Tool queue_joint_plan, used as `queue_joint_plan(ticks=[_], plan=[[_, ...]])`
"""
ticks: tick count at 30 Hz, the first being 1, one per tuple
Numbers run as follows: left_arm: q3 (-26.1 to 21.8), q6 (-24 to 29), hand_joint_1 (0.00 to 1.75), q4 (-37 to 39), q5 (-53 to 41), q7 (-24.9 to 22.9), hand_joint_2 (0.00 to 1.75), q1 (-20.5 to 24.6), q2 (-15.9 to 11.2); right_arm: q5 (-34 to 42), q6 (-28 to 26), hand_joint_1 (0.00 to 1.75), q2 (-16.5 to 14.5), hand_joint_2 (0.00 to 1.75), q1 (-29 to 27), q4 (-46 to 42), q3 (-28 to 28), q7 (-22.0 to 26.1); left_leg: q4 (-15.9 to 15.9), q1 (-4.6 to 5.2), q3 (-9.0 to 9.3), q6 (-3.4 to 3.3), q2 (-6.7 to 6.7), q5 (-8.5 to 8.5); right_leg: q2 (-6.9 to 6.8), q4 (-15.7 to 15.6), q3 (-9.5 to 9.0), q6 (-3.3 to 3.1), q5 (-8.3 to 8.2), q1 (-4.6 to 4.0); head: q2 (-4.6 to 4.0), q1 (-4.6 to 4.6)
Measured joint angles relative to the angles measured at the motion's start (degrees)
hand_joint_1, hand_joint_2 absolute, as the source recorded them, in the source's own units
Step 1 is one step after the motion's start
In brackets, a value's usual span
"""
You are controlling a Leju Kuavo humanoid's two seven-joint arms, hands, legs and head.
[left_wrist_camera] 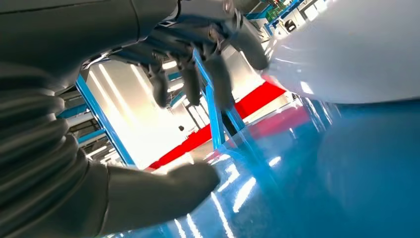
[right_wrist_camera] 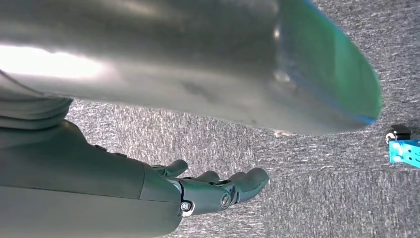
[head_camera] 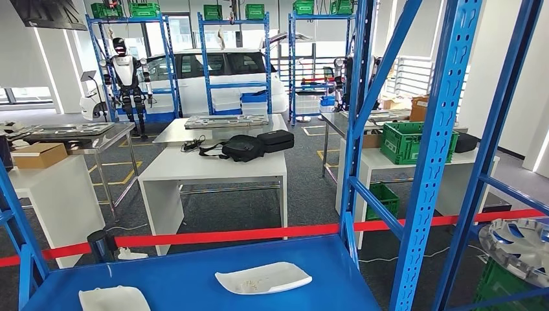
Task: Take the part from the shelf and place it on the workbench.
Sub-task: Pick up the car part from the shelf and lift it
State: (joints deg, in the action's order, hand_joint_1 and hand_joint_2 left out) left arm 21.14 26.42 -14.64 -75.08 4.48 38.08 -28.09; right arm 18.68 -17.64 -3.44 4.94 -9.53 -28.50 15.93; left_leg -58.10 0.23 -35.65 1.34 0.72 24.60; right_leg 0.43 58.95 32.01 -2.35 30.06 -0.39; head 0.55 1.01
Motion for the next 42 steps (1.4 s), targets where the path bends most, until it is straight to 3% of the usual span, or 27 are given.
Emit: queue_joint_plan(ticks=[1, 5, 11, 15, 25, 35, 42], plan=[[-0.09, 0.00, 0.00, 0.00, 0.00, 0.03, 1.75, -0.01, 0.00, 0.01, 0.02, 0.00, -0.01, 0.00, 0.00, 0.00, 0.19, 0.05, 0.00, 0.00, 0.00, 0.00, 0.00, 0.00, 0.00, 0.00, 0.00, 0.00, 0.00, 0.00, 0.00, 0.00], [-0.44, 0.01, 0.00, 0.01, -0.01, 0.18, 0.00, -0.01, 0.00, 0.09, 0.06, 0.00, -0.01, 0.00, 0.01, 0.00, 0.49, 0.15, 0.00, 0.00, 0.00, 0.00, 0.00, 0.00, 0.00, 0.00, 0.00, 0.00, 0.00, 0.00, 0.00, 0.00], [-0.65, 0.19, 0.00, -0.02, -0.39, 0.16, 0.00, -0.01, 0.00, 0.45, 0.15, 0.00, -0.03, 0.00, 0.00, 0.00, 0.63, 0.32, 0.00, 0.00, 0.01, 0.00, 0.00, 0.00, 0.00, 0.00, -0.01, 0.00, 0.00, 0.00, 0.00, 0.00], [-0.75, 0.20, 0.00, -0.04, -1.08, 0.09, 1.75, -0.01, 0.06, 0.51, 0.15, 0.00, -0.03, 0.00, 0.00, 0.00, 0.91, 0.31, 0.00, 0.00, 0.03, 0.00, 0.00, 0.00, 0.00, 0.00, -0.03, 0.00, 0.00, 0.00, 0.00, 0.00], [-0.96, 3.64, 0.00, -0.14, -3.33, 1.26, 1.75, -0.17, 0.41, 0.34, 0.15, 0.00, -0.05, 0.00, 0.00, 0.00, 0.99, 0.23, 0.00, 0.00, 0.05, 0.00, 0.00, 0.00, 0.00, 0.00, -0.05, 0.00, 0.00, 0.00, 0.00, 0.00], [-2.54, 7.43, 0.00, -0.85, -3.61, 8.24, 1.75, -0.57, 2.18, 0.17, -0.38, 0.00, -0.07, 0.00, 0.00, 0.00, 1.03, -0.07, 0.00, 0.00, 0.05, 0.00, 0.00, 0.00, 0.00, -0.01, -0.05, 0.00, 0.00, 0.01, 0.00, 0.00], [-3.06, 7.72, 0.00, -1.08, -3.87, 9.86, 1.75, -0.86, 3.80, 0.45, -0.65, 0.00, -0.05, 0.00, -0.01, 0.00, 1.61, 0.10, 0.00, 0.00, 0.06, 0.00, 0.00, 0.00, 0.00, -0.01, -0.05, 0.00, 0.00, 0.01, 0.00, 0.00]])
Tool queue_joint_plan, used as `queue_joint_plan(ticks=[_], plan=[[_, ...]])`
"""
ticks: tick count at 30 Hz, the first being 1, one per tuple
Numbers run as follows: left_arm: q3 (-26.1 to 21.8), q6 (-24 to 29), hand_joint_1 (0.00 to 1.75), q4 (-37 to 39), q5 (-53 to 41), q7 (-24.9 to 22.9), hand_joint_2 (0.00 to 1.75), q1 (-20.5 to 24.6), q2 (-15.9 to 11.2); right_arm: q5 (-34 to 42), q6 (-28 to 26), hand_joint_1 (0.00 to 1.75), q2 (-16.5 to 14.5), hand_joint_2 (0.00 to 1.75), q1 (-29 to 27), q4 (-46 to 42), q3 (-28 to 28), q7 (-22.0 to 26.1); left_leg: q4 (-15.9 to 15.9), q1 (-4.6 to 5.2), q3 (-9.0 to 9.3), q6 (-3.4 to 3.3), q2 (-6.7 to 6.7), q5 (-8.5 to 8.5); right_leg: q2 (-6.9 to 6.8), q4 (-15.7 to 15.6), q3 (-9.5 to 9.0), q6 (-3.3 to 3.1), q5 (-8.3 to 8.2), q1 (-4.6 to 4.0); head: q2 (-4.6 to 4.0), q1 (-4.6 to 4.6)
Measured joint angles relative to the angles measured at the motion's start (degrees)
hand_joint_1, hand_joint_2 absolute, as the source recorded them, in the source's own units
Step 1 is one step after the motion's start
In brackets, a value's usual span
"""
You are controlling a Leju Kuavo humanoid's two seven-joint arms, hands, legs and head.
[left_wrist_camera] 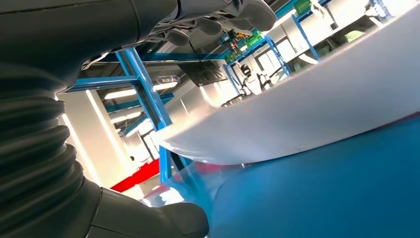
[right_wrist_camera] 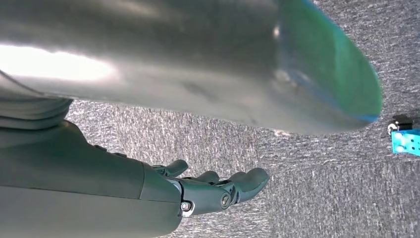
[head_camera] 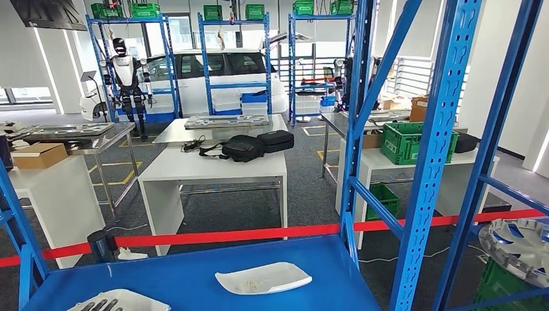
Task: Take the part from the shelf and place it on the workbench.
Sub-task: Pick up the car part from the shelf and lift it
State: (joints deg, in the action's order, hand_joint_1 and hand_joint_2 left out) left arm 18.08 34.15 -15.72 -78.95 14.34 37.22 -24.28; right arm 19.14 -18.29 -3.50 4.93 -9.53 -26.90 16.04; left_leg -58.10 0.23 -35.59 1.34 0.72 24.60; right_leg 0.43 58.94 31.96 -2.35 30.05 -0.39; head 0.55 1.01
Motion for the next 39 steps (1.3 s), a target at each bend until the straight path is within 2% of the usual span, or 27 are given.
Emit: queue_joint_plan(ticks=[15, 16, 17, 19, 20, 21, 23, 24, 25, 27, 29, 31, 32, 39], plan=[[-0.87, -2.34, 0.00, -0.02, -0.24, 0.30, 1.75, 0.02, 1.96, 1.73, -0.05, 0.00, 0.00, 0.00, -0.04, 0.00, 2.26, 1.43, 0.00, 0.01, 0.14, -0.01, 0.01, 0.02, -0.01, -0.01, -0.14, 0.00, 0.00, 0.01, 0.00, 0.00], [-0.88, -2.39, 0.14, -0.02, -0.24, 0.31, 1.75, 0.02, 2.03, 1.78, -0.05, 0.00, 0.00, 0.00, -0.04, 0.00, 2.30, 1.43, 0.00, 0.01, 0.16, -0.01, 0.01, 0.02, -0.01, -0.01, -0.16, 0.00, 0.00, 0.01, 0.00, 0.00], [-0.89, -2.43, 0.50, -0.02, -0.24, 0.32, 1.75, 0.03, 2.09, 1.81, -0.05, 0.00, 0.00, 0.00, -0.04, 0.00, 2.34, 1.43, 0.00, 0.01, 0.18, -0.01, 0.01, 0.02, -0.01, -0.01, -0.18, 0.00, 0.00, 0.01, 0.00, 0.00], [-0.92, -2.69, 1.37, -0.01, -0.24, 0.46, 1.75, 0.03, 2.21, 1.85, -0.05, 0.00, 0.00, 0.00, -0.04, 0.00, 2.54, 1.43, 0.00, 0.01, 0.21, -0.02, 0.00, 0.02, -0.01, -0.01, -0.21, 0.01, 0.00, 0.01, 0.00, 0.00], [-0.93, -2.86, 1.67, -0.01, -0.24, 0.57, 1.75, 0.01, 2.26, 1.86, -0.05, 0.00, 0.00, 0.00, -0.04, 0.00, 2.64, 1.44, 0.00, 0.01, 0.22, -0.02, 0.00, 0.02, -0.01, -0.01, -0.22, 0.01, 0.00, 0.01, 0.00, 0.00], [-0.95, -3.03, 1.75, 0.01, -0.24, 0.67, 1.75, -0.01, 2.31, 1.86, -0.05, 0.00, 0.00, 0.00, -0.04, 0.00, 2.76, 1.46, 0.00, 0.01, 0.22, -0.02, 0.00, 0.03, -0.01, -0.01, -0.22, 0.01, 0.00, 0.01, 0.00, 0.00], [-0.95, -3.22, 1.75, 0.02, -0.22, 0.78, 1.75, -0.05, 2.37, 1.86, -0.05, 0.00, 0.00, 0.00, -0.04, 0.00, 2.96, 1.56, 0.00, 0.01, 0.22, -0.02, 0.00, 0.03, -0.01, -0.01, -0.22, 0.01, 0.00, 0.01, 0.00, 0.00], [-0.95, -3.27, 1.73, 0.03, -0.21, 0.79, 1.31, -0.06, 2.38, 1.86, -0.05, 0.00, 0.00, 0.00, -0.05, 0.00, 3.05, 1.61, 0.00, 0.01, 0.22, -0.02, 0.00, 0.03, 0.00, -0.01, -0.22, 0.01, 0.00, 0.01, 0.00, 0.00], [-0.95, -3.31, 1.59, 0.04, -0.19, 0.80, 0.87, -0.07, 2.38, 1.87, -0.05, 0.00, 0.00, 0.00, -0.05, 0.00, 3.13, 1.65, 0.00, 0.01, 0.22, -0.02, 0.00, 0.03, 0.00, -0.01, -0.22, 0.01, 0.00, 0.01, 0.00, 0.00], [-0.95, -3.33, 0.77, 0.06, -0.14, 0.82, 0.00, -0.07, 2.38, 1.87, -0.05, 0.00, 0.00, 0.00, -0.04, 0.00, 3.19, 1.73, 0.00, 0.01, 0.22, -0.02, 0.00, 0.03, 0.00, -0.01, -0.22, 0.01, 0.00, 0.01, 0.00, 0.00], [-1.03, -3.32, 0.14, 0.09, -0.11, 0.80, 0.00, -0.10, 2.38, 1.91, -0.03, 0.00, 0.00, 0.00, -0.04, 0.00, 3.21, 1.95, 0.00, 0.01, 0.21, -0.02, 0.00, 0.03, 0.00, -0.01, -0.22, 0.01, 0.01, 0.01, 0.00, 0.00], [-1.28, -3.15, 0.09, 0.10, -0.08, 0.67, 0.00, -0.18, 2.38, 1.95, 0.12, 0.00, 0.00, 0.00, -0.04, 0.00, 3.22, 2.27, 0.00, 0.01, 0.21, -0.02, 0.00, 0.04, 0.00, -0.01, -0.22, 0.01, 0.01, 0.01, 0.00, 0.00], [-1.46, -2.95, 0.00, 0.11, -0.01, 0.59, 0.00, -0.25, 2.38, 1.96, 0.24, 0.00, -0.01, 0.00, -0.03, 0.00, 3.22, 2.38, 0.00, 0.01, 0.21, -0.03, 0.00, 0.05, 0.00, -0.01, -0.22, 0.01, 0.01, 0.01, 0.00, 0.00], [-2.77, -1.76, 0.00, 0.09, 1.11, 0.64, 0.00, -0.70, 2.12, 1.93, 1.03, 0.00, -0.02, 0.00, 0.10, 0.00, 3.22, 2.47, 0.01, 0.01, 0.22, -0.04, 0.03, 0.06, -0.03, -0.01, -0.27, 0.06, 0.05, 0.01, 0.00, 0.00]])
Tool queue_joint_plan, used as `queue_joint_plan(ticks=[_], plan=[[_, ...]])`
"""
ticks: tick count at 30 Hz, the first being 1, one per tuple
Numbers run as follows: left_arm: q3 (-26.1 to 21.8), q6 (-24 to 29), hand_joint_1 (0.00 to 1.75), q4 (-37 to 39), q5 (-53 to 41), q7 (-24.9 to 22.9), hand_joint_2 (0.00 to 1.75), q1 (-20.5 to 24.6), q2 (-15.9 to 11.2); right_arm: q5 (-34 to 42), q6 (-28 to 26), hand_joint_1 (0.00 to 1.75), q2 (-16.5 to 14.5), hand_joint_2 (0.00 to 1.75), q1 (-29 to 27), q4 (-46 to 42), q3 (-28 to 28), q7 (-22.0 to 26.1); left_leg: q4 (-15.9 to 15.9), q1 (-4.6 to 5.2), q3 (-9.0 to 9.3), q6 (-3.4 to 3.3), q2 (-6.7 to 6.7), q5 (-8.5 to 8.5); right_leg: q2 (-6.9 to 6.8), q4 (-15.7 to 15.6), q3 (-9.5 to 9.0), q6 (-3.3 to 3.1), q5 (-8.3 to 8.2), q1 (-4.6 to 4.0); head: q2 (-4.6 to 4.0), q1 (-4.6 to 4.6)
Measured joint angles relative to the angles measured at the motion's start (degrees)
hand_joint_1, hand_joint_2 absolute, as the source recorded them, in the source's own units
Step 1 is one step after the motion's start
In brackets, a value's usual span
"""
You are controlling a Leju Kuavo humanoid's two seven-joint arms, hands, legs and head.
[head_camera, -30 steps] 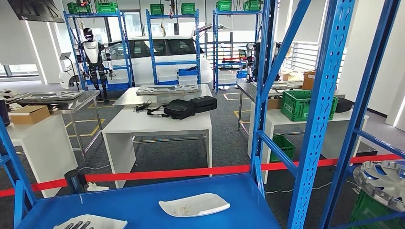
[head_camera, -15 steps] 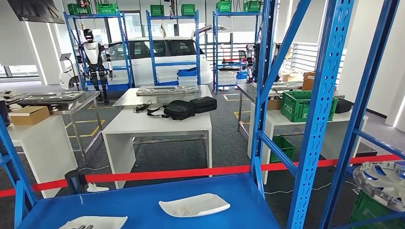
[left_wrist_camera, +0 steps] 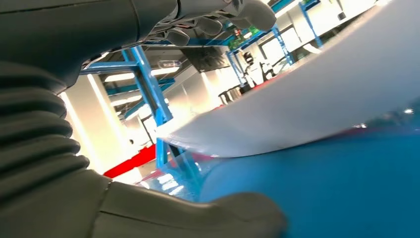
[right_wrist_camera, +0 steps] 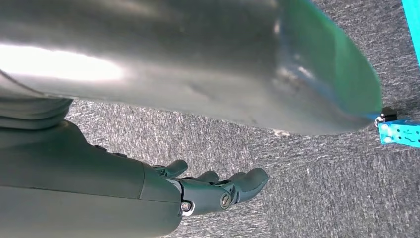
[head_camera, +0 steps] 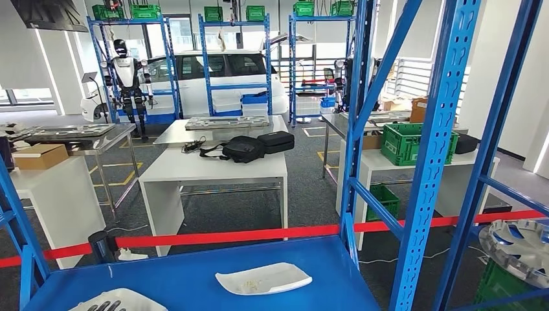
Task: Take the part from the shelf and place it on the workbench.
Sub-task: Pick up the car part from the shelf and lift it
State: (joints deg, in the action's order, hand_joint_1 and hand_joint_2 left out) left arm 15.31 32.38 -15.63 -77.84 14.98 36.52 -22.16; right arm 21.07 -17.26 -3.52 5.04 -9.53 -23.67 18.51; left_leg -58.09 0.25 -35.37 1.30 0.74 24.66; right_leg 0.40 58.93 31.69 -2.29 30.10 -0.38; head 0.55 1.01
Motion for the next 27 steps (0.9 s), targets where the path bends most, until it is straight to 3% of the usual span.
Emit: queue_joint_plan(ticks=[6, 10, 12, 16, 27], plan=[[-0.56, 0.19, 0.00, 0.02, -0.02, -0.07, 0.00, -0.71, -0.13, 0.03, 0.15, 0.00, 0.00, 0.00, 0.02, 0.00, 0.04, -0.01, 0.00, 0.00, 0.01, 0.00, 0.01, 0.00, 0.00, 0.00, -0.01, 0.00, 0.00, 0.00, 0.00, 0.00], [-0.65, -0.18, 0.00, 0.04, -0.01, 0.10, 1.75, -1.14, -0.14, 0.16, 0.15, 0.00, 0.00, 0.00, 0.03, 0.00, 0.22, -0.02, 0.00, 0.00, 0.01, 0.00, 0.01, 0.00, -0.01, 0.00, -0.01, 0.00, 0.00, 0.00, 0.00, 0.00], [-0.84, -0.49, 0.00, 0.03, 0.00, 0.27, 1.75, -1.18, -0.14, 0.15, 0.15, 0.00, 0.00, 0.00, 0.05, 0.00, 0.32, 0.00, 0.00, 0.01, 0.02, 0.00, 0.01, 0.00, -0.01, 0.00, -0.02, 0.00, 0.00, 0.02, 0.00, 0.00], [-1.27, -0.87, 0.00, -0.07, 0.01, 0.60, 0.00, -1.13, -0.14, 0.15, 0.15, 0.00, 0.00, 0.00, 0.09, 0.00, 0.37, -0.01, 0.00, 0.02, 0.07, -0.01, 0.01, 0.01, 0.00, -0.01, -0.06, 0.00, 0.00, 0.02, 0.00, 0.00], [-2.05, -2.49, 0.00, -0.07, 0.61, 1.21, 0.00, -1.39, -0.09, -0.32, 0.28, 0.00, -0.02, 0.00, 0.18, 0.00, 0.37, -0.04, -0.12, 0.16, 0.06, -0.28, 0.00, 0.19, 0.00, -0.11, -0.11, 0.18, 0.04, 0.18, 0.00, 0.00]])
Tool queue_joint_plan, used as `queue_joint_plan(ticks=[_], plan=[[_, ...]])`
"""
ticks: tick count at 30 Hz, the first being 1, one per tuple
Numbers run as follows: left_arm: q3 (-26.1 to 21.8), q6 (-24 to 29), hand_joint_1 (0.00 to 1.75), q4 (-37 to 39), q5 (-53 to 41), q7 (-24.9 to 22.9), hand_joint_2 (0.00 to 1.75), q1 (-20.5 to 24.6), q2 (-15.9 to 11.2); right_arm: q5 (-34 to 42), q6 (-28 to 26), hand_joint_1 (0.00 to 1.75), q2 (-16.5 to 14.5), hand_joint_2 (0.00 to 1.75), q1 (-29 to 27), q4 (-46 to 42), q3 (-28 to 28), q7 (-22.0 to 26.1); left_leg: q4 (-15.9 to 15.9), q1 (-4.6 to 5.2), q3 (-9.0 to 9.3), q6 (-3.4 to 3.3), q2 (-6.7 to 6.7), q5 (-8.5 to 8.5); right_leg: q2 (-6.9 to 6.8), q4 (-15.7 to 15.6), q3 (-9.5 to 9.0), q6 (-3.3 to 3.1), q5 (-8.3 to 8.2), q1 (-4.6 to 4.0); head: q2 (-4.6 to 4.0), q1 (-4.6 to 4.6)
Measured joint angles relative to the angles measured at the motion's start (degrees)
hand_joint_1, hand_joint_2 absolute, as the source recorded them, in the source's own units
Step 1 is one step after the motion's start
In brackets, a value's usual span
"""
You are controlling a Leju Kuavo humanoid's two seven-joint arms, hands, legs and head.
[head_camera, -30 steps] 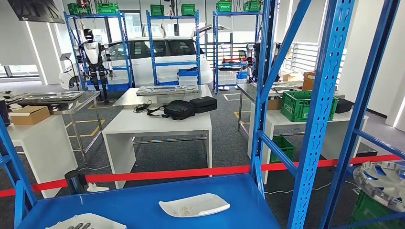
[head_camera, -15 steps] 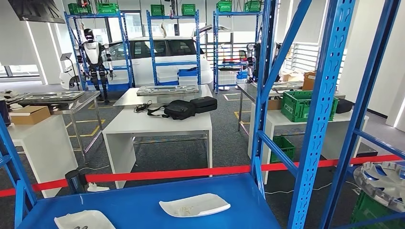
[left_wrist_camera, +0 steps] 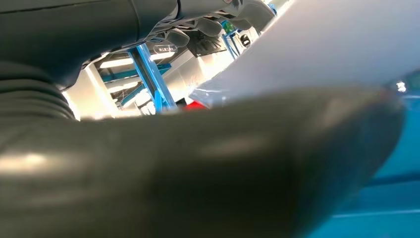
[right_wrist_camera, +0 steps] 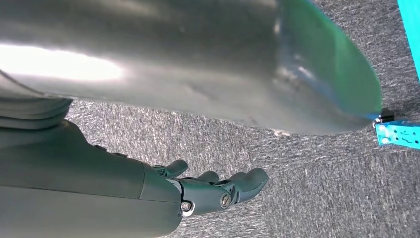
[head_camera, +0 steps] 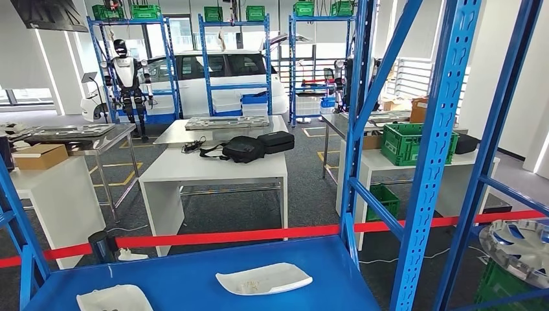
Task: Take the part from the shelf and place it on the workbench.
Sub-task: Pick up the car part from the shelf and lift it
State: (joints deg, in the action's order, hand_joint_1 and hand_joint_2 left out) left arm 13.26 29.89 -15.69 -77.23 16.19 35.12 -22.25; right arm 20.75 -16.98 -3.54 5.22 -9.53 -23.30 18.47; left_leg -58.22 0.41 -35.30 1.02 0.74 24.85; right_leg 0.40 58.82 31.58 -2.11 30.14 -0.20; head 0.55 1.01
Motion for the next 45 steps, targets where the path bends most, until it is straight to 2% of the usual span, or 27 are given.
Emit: queue_joint_plan(ticks=[6, 8, 9, 10, 12, 13, 14, 15, 17, 18, 19, 22, 29, 31, 36, 38, 39, 43, 45], plan=[[-0.10, 0.01, 0.00, -0.01, -0.02, -0.13, 0.00, -0.02, -0.02, -0.26, 0.02, 0.00, -0.03, 0.00, 0.02, -0.01, 0.00, 0.01, -0.17, 0.39, 0.02, -0.82, 0.00, 0.58, -0.01, -0.19, -0.24, 0.69, 0.37, 0.38, 0.00, 0.00], [-0.14, 0.03, 0.00, -0.09, -0.05, -0.19, 0.00, -0.05, -0.05, -0.31, 0.01, 0.00, -0.04, 0.00, 0.07, -0.08, 0.00, 0.02, 0.56, 0.16, 0.74, -1.21, -0.01, 0.59, -0.03, -0.17, -0.56, 1.17, 0.70, 0.28, 0.00, 0.02], [-0.18, 0.05, 0.00, -0.14, -0.08, -0.19, 0.00, -0.05, -0.06, -0.33, 0.01, 0.00, -0.04, 0.00, 0.12, -0.13, 0.00, 0.02, 1.02, -0.04, 1.23, -1.39, -0.03, 0.55, -0.05, 0.89, -0.24, 1.38, 1.29, 0.21, 0.00, 0.04], [-0.23, 0.08, 0.00, -0.18, -0.11, -0.19, 0.00, -0.06, -0.05, -0.34, 0.01, 0.00, -0.04, 0.00, 0.20, -0.16, 0.00, 0.02, 1.40, -0.24, 1.72, -1.57, -0.06, 0.55, -0.07, 3.17, 0.79, 1.60, 2.37, 0.17, 0.00, 0.08], [-0.31, 0.09, 0.00, -0.18, -0.13, -0.18, 0.00, -0.12, 0.03, -0.36, 0.04, 0.00, -0.04, 0.00, 0.25, -0.17, 0.00, -0.02, 1.45, -0.32, 2.06, -1.78, -0.14, 0.94, -0.10, 10.86, 5.23, 1.86, 5.39, 0.27, 0.00, 0.14], [-0.32, 0.09, 0.00, -0.17, -0.13, -0.17, 0.00, -0.20, 0.09, -0.36, 0.07, 0.00, -0.04, 0.00, 0.19, -0.17, 0.00, -0.04, 1.30, -0.34, 2.15, -1.78, -0.15, 1.21, -0.11, 14.31, 7.61, 1.97, 6.22, 0.31, 0.00, 0.16], [-0.32, 0.09, 0.00, -0.16, -0.14, -0.17, 0.00, -0.29, 0.15, -0.36, 0.09, 0.00, -0.04, 0.00, 0.09, -0.17, 0.00, -0.05, 1.10, -0.38, 2.29, -1.70, -0.13, 1.56, -0.11, 16.00, 9.21, 2.05, 5.91, 0.37, 0.00, 0.17], [-0.33, 0.09, 0.00, -0.15, -0.19, -0.17, 0.00, -0.37, 0.20, -0.36, 0.10, 0.00, -0.04, 0.00, 0.02, -0.17, 0.00, -0.07, 0.86, -0.45, 2.54, -1.53, -0.09, 1.96, -0.12, 15.28, 9.60, 2.12, 4.27, 0.45, 0.00, 0.20], [-0.34, 0.09, 0.00, -0.15, -0.38, -0.17, 0.00, -0.45, 0.25, -0.37, 0.10, 0.00, -0.04, 0.00, 0.00, -0.17, 0.00, -0.07, 0.29, -0.65, 3.18, -1.00, -0.01, 2.99, -0.15, 8.61, 7.51, 2.17, -0.71, 0.69, 0.00, 0.24], [-0.38, 0.09, 0.00, -0.14, -0.50, -0.17, 0.00, -0.43, 0.25, -0.37, 0.11, 0.00, -0.06, 0.00, 0.03, -0.17, 0.00, -0.08, -0.10, -0.64, 3.40, -0.65, 0.05, 3.49, -0.14, 5.19, 6.11, 2.08, -2.35, 0.72, -0.02, 0.27], [-0.41, 0.10, 0.00, -0.14, -0.60, -0.17, 0.00, -0.42, 0.25, -0.38, 0.13, 0.00, -0.07, 0.00, 0.03, -0.17, 0.00, -0.11, -0.32, -0.60, 3.48, -0.28, 0.11, 3.81, -0.11, 3.01, 5.19, 1.84, -3.14, 0.70, -0.01, 0.21], [-0.57, 0.11, 0.00, -0.12, -0.78, -0.03, 0.00, -0.50, 0.24, -0.39, 0.16, 0.00, -0.09, 0.00, -0.10, -0.17, 0.01, -0.17, -0.15, -0.52, 3.60, 0.59, 0.25, 4.01, 0.01, 1.85, 4.74, 0.81, -3.03, 0.46, 0.02, 0.07], [-1.05, 0.73, 0.00, -0.11, -0.85, -0.03, 0.00, -0.51, 0.11, -0.48, 0.16, 0.00, -0.22, 0.00, 0.00, -0.17, 0.04, -0.13, 1.25, -0.45, 4.84, -0.07, 0.18, 3.91, 0.26, 1.30, 4.18, -0.07, -2.80, 0.53, 0.00, -0.08], [-1.22, 1.04, 0.00, -0.11, -0.89, -0.04, 0.00, -0.51, 0.13, -0.50, 0.15, 0.00, -0.22, 0.00, 0.01, -0.17, 0.04, -0.13, 1.44, -0.44, 5.02, -0.07, 0.14, 3.98, 0.26, 1.30, 4.06, -0.20, -2.70, 0.47, 0.00, -0.09], [-1.49, 1.29, 0.00, -0.11, -1.25, -0.04, 0.00, -0.52, 0.13, -0.54, 0.10, 0.00, -0.22, 0.00, 0.02, -0.17, 0.04, -0.15, 1.62, -0.48, 5.20, 0.98, 0.10, 3.90, 0.22, 1.32, 3.86, -0.33, -2.65, 0.40, 0.00, -0.09], [-1.57, 1.29, 0.00, -0.11, -1.39, -0.04, 0.00, -0.52, 0.13, -0.54, 0.10, 0.00, -0.22, 0.00, 0.02, -0.17, 0.04, -0.15, 1.60, -0.48, 5.22, 1.16, 0.10, 3.87, 0.21, 1.31, 3.80, -0.32, -2.68, 0.41, 0.00, -0.09], [-1.62, 1.29, 0.05, -0.11, -1.43, -0.03, 0.00, -0.52, 0.13, -0.54, 0.10, 0.00, -0.22, 0.00, 0.02, -0.17, 0.04, -0.15, 1.59, -0.47, 5.23, 1.20, 0.10, 3.86, 0.21, 1.29, 3.76, -0.30, -2.70, 0.42, 0.00, -0.09], [-1.70, 1.27, 1.67, -0.10, -1.51, 0.12, 0.00, -0.52, 0.13, -0.54, 0.10, 0.00, -0.22, 0.00, 0.02, -0.17, 0.04, -0.14, 1.53, -0.45, 5.29, 1.22, 0.11, 3.85, 0.21, 1.13, 3.55, -0.16, -2.79, 0.45, 0.00, -0.09], [-1.72, 1.19, 1.74, -0.08, -1.68, 0.29, 0.00, -0.52, 0.14, -0.54, 0.09, 0.00, -0.22, 0.00, 0.03, -0.17, 0.04, -0.13, 1.51, -0.45, 5.31, 1.21, 0.11, 3.85, 0.21, 1.04, 3.46, -0.10, -2.83, 0.46, 0.00, -0.08]])
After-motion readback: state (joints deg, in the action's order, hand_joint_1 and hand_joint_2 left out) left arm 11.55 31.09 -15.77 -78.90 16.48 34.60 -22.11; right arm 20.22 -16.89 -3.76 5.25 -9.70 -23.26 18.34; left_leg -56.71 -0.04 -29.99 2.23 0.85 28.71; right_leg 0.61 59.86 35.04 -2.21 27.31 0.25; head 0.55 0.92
